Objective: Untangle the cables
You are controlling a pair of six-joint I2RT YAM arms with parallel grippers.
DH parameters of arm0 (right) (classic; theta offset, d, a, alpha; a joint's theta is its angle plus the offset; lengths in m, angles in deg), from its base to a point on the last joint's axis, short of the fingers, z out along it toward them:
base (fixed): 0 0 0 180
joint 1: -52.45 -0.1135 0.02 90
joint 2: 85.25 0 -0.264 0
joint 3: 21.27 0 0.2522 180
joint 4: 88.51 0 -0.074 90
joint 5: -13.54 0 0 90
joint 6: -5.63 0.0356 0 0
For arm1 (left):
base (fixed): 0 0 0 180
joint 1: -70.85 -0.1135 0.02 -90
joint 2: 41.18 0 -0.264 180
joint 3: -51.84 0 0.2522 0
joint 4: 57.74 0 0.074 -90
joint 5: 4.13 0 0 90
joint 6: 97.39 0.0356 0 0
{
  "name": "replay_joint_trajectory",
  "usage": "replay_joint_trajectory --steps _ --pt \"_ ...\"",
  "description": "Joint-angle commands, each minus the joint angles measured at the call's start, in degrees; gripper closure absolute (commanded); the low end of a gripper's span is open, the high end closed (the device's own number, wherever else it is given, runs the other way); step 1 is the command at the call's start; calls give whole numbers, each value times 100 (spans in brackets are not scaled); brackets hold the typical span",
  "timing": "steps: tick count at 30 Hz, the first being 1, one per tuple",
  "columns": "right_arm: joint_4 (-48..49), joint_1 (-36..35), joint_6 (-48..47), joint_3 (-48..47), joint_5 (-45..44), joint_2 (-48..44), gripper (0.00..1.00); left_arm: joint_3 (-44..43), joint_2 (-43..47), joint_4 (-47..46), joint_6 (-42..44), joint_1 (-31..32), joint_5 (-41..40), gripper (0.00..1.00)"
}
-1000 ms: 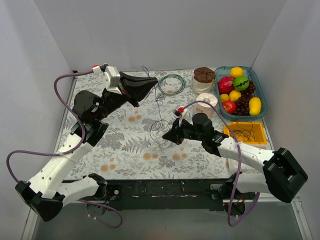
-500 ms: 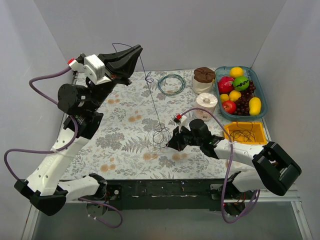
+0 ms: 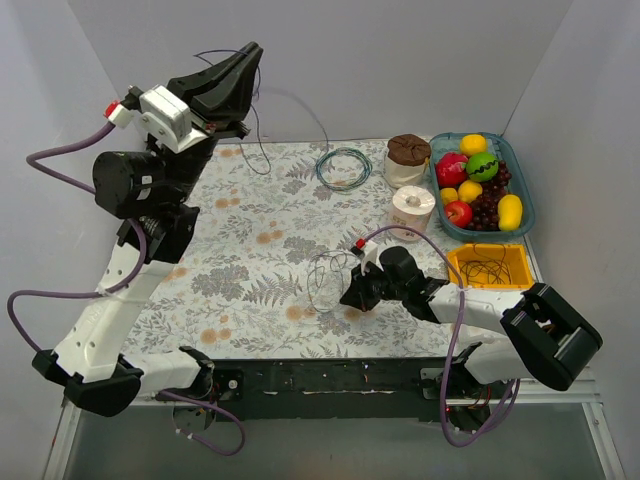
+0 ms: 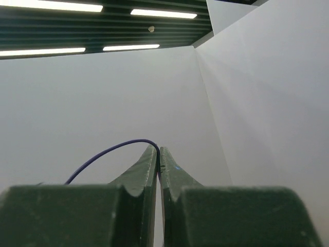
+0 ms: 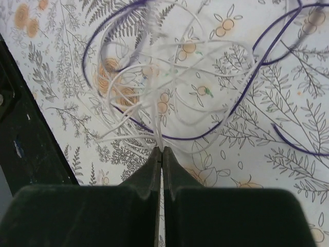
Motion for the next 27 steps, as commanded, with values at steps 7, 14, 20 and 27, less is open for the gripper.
replay_joint_trajectory --steps 7,14,20,27 --pt "-451 -18 -165 -116 -130 -226 99 89 243 276 -30 -31 57 100" --pt "-1557 -27 -796 -976 -288 -1200 35 792 498 725 -654 -31 532 100" --pt "-2542 -27 -1360 -2083 -525 -2000 18 1311 683 954 -1330 -31 1059 100" --pt "-2623 -27 -1598 -3208 9 -2222 18 1760 806 1025 -2042 -31 1912 100"
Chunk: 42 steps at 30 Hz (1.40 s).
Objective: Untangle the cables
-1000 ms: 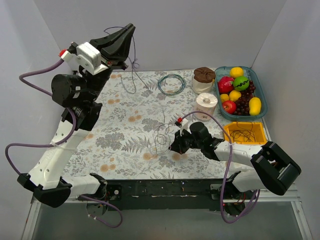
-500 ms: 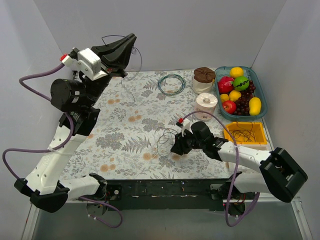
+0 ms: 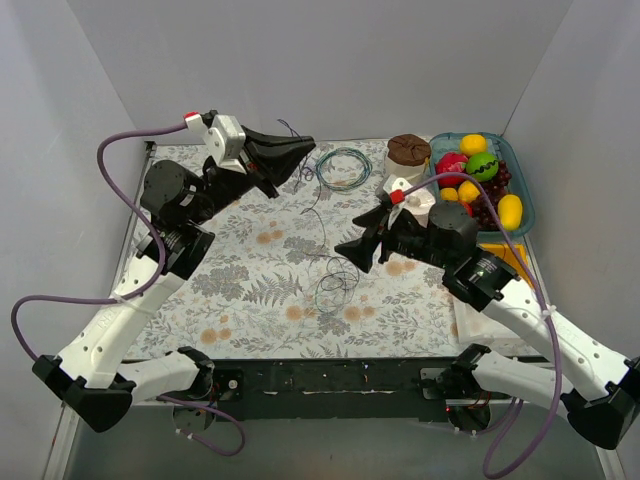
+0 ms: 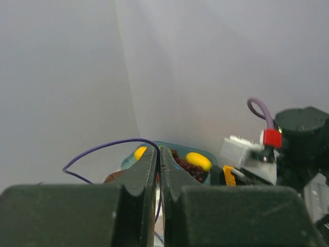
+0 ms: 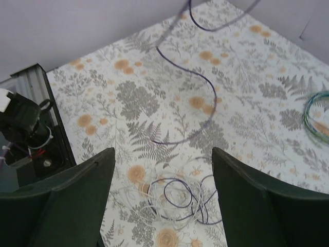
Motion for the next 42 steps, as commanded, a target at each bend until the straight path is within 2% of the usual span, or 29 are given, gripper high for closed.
replay_joint_trajectory --steps 1,6,11,16,22,24,30,33,34,35,36,37,38,42 --pt "-63 -27 -234 -724 428 -18 20 151 260 48 -642 -29 725 100" --pt "227 -27 -234 -1050 456 26 22 283 268 -5 -809 -20 849 100" --pt "728 -36 161 -1156 604 358 23 388 268 -75 -994 -20 1042 100" --pt "1105 -106 162 -1586 517 702 13 468 277 -102 -1082 -20 1087 100" --pt "1256 -115 39 -1894 341 1080 11 538 303 -111 -1100 -12 1113 100" --pt "1256 -115 4 -1929 306 1221 11 582 312 -111 -1108 -3 1113 100" --pt "1072 -123 -199 -2061 455 1546 19 600 312 -190 -1126 6 1061 100" --pt "1027 -123 -251 -2079 534 1608 34 600 330 -181 -1109 6 990 100" --pt "1045 -115 -251 -2062 543 1590 49 617 347 -163 -1108 6 964 100" --pt "1080 -123 -251 -2044 552 1547 57 643 356 -146 -1117 6 929 100" --pt "1080 -123 -269 -2000 474 1511 73 704 374 -128 -1108 6 850 100" --pt "1063 -115 -269 -1974 386 1476 95 757 391 -85 -1108 6 797 100" --pt "1036 -115 -278 -1947 298 1389 99 810 461 -58 -1161 -3 710 100" --pt "501 -88 -427 -1947 -316 1186 99 1267 655 135 -1170 -3 174 100"
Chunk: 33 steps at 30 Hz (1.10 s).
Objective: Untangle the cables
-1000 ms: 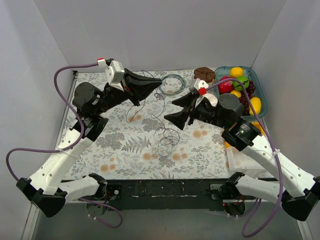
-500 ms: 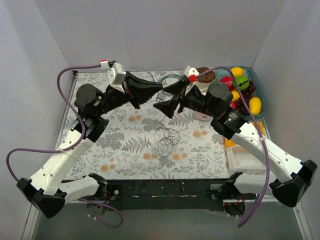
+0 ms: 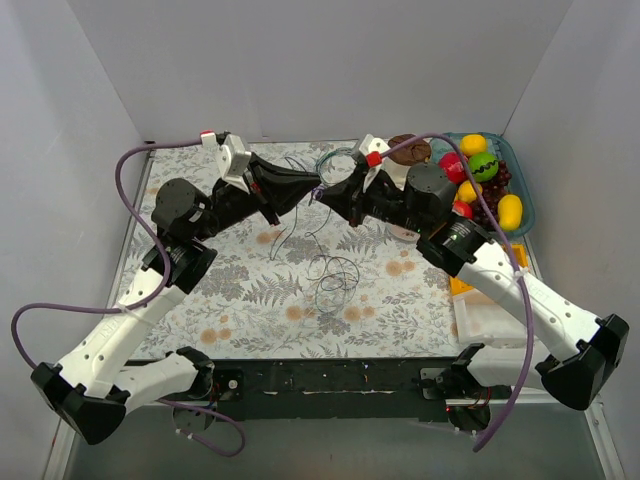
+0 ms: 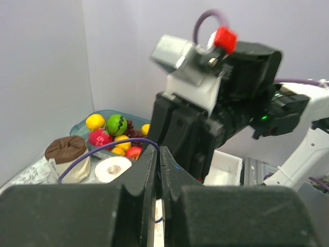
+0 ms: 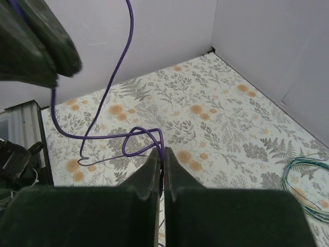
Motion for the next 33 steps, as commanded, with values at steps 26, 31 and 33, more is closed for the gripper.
replay_joint_trajectory --steps 26,31,33 --pt "-4009 3885 -714 -930 -2717 -1478 99 3019 1711 889 1751 -5 -102 2" --pt "-3851 4710 -846 -930 -3272 -1714 99 3160 1870 854 1812 -14 -234 2" --pt "-3764 4870 -837 -974 -3456 -1785 99 3178 1896 854 1839 -5 -278 2"
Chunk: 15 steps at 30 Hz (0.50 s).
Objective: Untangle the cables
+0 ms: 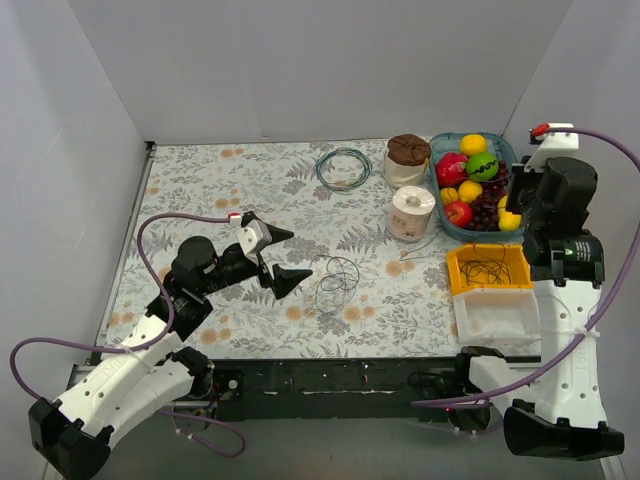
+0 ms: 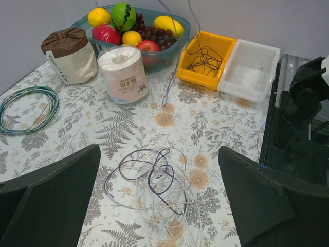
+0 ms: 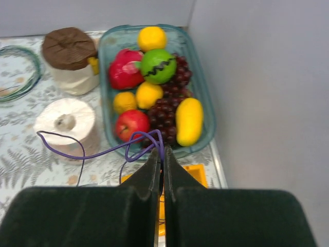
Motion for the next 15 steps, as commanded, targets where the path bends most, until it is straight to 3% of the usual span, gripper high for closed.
replay_joint_trajectory --steps 1,15 --pt "300 472 -122 -323 -689 -334 99 56 163 -40 158 -5 -143 2" --pt "494 658 -474 -605 -1542 -528 99 56 216 -58 395 -14 -266 2"
